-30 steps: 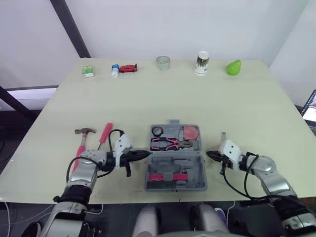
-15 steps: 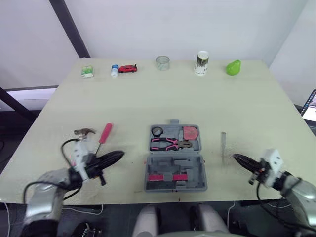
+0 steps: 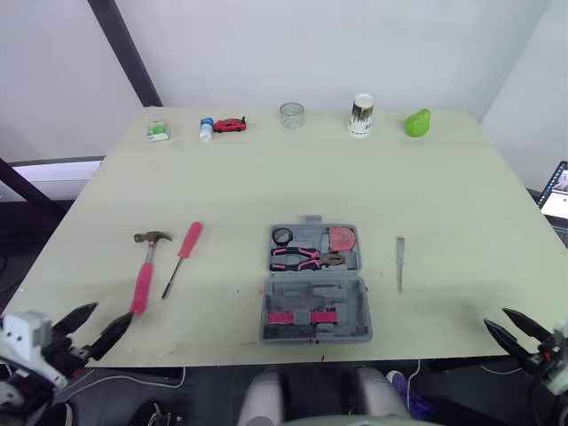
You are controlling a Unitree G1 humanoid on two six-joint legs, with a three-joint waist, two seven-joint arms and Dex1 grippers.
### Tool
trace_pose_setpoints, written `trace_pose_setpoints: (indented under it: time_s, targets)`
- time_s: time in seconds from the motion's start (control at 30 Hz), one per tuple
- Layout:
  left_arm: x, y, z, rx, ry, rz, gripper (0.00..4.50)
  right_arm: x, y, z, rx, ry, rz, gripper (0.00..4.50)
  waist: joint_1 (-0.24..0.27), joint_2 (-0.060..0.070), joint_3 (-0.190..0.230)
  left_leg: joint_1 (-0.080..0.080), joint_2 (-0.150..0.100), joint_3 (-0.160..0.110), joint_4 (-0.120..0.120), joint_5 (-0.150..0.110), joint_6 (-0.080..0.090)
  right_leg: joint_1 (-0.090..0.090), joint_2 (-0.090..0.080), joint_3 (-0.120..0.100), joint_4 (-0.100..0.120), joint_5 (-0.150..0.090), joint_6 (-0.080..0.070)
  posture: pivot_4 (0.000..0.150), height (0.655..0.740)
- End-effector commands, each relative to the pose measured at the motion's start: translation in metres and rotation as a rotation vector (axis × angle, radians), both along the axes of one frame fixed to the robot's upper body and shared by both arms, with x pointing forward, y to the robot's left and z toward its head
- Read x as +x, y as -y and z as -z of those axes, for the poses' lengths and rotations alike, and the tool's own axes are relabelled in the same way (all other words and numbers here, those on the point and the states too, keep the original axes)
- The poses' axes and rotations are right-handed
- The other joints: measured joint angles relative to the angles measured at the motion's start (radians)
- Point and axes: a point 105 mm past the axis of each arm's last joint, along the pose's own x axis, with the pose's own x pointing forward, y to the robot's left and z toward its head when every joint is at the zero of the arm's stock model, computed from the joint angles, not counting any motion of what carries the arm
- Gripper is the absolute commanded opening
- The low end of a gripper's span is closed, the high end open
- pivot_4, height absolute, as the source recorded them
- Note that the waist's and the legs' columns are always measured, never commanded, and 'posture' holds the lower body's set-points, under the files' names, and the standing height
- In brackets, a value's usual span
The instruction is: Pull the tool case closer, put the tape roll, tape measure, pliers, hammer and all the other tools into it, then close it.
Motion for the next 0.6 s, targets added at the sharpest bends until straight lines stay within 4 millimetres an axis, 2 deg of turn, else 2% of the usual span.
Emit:
trace_pose_setpoints:
  time_s: [0.03,0.17,0.27,0.47,0.6]
  targets:
    - [-0.014,-0.010,-0.005,0.006,0.026,-0.054,4.50,-0.007,0.011,-0.009,-0.010,0.033,0.030,4.45,-0.001,0.000,0.000,0.000,0.000,0.001,0.000,0.000,0.000,0.000,-0.001,0.000,0.000,0.000,0.000,0.150,0.7400]
    - [-0.016,-0.008,-0.004,0.005,0.021,-0.041,4.50,-0.006,0.011,-0.011,-0.015,0.033,0.027,4.45,0.000,-0.002,-0.001,0.002,0.000,0.002,0.000,0.000,0.000,0.000,-0.002,0.001,0.000,-0.001,0.002,0.150,0.7400]
    - [-0.011,-0.001,-0.007,0.012,0.030,0.004,4.50,0.000,0.003,-0.016,-0.017,0.048,0.003,4.45,0.000,-0.003,-0.002,0.002,0.001,0.002,0.000,0.000,0.000,0.000,-0.002,0.001,0.000,-0.001,0.002,0.150,0.7400]
    - [-0.002,0.006,-0.017,0.045,0.049,0.091,4.50,0.013,-0.031,-0.029,0.020,0.070,-0.048,4.45,0.000,-0.003,-0.002,0.001,0.001,0.003,0.000,0.000,0.000,0.000,-0.002,0.002,0.000,0.001,-0.001,0.150,0.7400]
    - [0.010,0.027,-0.027,0.055,0.084,0.231,4.50,0.033,-0.059,-0.040,0.032,0.111,-0.063,4.45,0.000,-0.003,-0.002,0.001,0.001,0.003,0.000,0.000,0.000,-0.001,-0.002,0.002,0.000,0.001,-0.001,0.150,0.7400]
